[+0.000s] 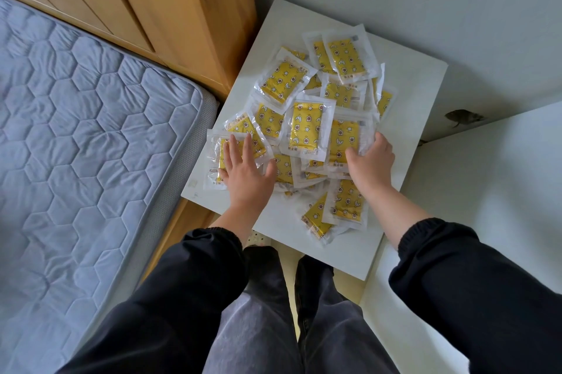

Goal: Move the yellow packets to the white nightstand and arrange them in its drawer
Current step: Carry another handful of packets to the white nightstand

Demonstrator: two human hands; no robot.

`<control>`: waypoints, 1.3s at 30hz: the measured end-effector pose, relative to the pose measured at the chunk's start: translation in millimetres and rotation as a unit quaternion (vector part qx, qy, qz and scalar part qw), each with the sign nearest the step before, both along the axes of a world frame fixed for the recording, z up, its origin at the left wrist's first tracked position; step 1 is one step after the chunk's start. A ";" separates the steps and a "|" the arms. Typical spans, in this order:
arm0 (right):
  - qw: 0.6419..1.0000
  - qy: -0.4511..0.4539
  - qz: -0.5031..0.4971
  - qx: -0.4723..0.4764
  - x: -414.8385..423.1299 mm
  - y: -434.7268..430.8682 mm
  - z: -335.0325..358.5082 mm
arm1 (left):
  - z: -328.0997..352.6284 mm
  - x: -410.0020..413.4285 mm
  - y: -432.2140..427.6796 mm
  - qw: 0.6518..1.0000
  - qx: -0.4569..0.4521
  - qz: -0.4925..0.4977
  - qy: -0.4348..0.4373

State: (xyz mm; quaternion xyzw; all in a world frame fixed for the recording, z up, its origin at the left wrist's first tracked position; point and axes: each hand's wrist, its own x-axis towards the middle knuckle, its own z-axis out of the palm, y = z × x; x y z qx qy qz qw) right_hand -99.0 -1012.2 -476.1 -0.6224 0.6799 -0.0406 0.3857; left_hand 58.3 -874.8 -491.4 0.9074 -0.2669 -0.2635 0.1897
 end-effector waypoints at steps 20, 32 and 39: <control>0.953 -0.019 0.229 -0.195 28.4 26.5 103.8 | 103.3 6.2 0.5 0.988 -0.082 -0.077 -0.106; 0.783 -0.109 0.467 -0.396 143.8 112.8 304.2 | 306.2 70.4 113.2 0.949 -0.152 0.000 -0.276; 0.669 -0.181 0.522 -0.497 225.9 238.0 413.7 | 416.0 126.5 260.9 0.904 -0.105 0.097 -0.402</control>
